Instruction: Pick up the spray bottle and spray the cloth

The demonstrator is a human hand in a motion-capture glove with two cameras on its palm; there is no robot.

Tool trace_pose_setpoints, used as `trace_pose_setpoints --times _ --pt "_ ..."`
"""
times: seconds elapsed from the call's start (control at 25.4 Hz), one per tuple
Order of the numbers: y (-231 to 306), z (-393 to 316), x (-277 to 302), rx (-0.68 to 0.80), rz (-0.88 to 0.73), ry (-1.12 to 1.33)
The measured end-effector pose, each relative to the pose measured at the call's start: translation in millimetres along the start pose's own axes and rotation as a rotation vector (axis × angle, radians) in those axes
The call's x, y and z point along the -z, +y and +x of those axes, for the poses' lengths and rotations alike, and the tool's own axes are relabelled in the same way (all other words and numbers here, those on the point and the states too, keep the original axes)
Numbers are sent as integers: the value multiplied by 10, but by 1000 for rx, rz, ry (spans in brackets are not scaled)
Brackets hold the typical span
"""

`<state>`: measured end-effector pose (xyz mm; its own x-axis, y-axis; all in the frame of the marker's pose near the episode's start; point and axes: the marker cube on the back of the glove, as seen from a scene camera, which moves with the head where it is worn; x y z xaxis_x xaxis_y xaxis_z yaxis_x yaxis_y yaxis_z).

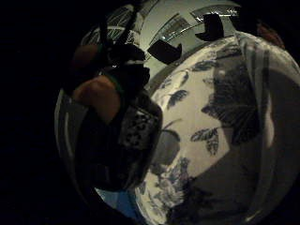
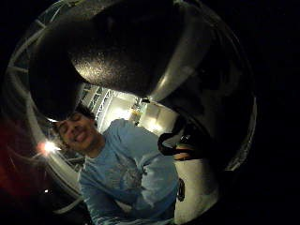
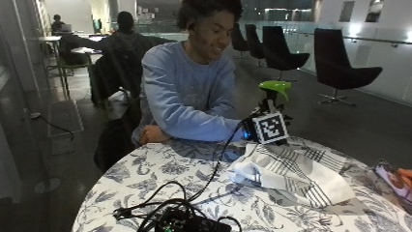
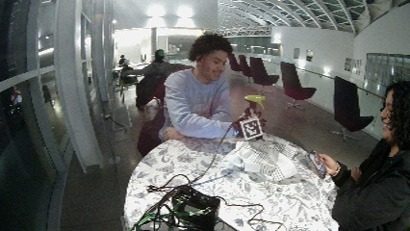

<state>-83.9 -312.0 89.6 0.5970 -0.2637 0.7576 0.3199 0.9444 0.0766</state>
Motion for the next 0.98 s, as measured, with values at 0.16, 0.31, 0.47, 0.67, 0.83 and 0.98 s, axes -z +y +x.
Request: trace_pose_setpoints --times 0.16,0.31,0.47,0.67,0.83,0.98 --pt "-31 65 -97 -39 22 -15" --pt "117 46 -73 -81 -43 37" --pt "556 -187 218 -84 -57 162" --pt "1213 -488 686 -113 80 342" --pt "2072 -568 1105 -218 223 527" --pt "2940 -558 1311 -355 291 686"
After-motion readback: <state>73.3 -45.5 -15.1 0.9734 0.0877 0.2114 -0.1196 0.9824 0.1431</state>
